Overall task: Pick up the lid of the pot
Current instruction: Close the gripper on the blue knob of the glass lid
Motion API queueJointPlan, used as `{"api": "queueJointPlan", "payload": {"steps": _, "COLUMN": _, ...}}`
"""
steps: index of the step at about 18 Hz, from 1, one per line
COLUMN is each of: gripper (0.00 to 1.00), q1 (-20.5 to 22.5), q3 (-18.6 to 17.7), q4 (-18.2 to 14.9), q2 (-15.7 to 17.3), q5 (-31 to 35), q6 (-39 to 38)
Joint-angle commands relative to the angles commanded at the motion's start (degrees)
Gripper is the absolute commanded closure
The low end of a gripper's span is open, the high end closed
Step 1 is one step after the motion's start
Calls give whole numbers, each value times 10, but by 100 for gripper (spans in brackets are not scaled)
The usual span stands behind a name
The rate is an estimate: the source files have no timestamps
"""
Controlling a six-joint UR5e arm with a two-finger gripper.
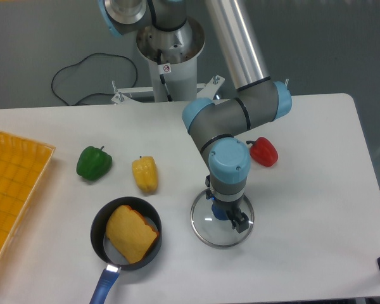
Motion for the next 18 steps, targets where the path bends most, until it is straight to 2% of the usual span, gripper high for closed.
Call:
{"api": "queueJointPlan", "payload": {"steps": 6, "gripper": 0, "q1": -1, "q3": -1, "q4": -1, "q2": -1, "q5": 0, "q6": 3}}
{"api": "queueJointPlan", "payload": {"steps": 8, "gripper": 4, "q1": -1, "q3": -4, "q4": -1, "q2": 0, "q5": 1, "q6": 3}}
{"api": "queueJointPlan", "payload": {"steps": 12, "gripper": 4, "q1": -4, "q3": -6, "q4": 0, "q2": 0, "q5": 1, "q6": 3}}
{"api": "queueJointPlan", "payload": {"steps": 16, "gripper": 12, "q1": -4, "q3": -6, "q4": -1, "q2": 1, "q5": 0, "q6": 3}}
{"api": "queueJointPlan", "payload": {"steps": 18, "gripper": 22, "q1": -4, "q3": -6, "q4": -2, "q2": 1, "q5": 0, "q6": 4}}
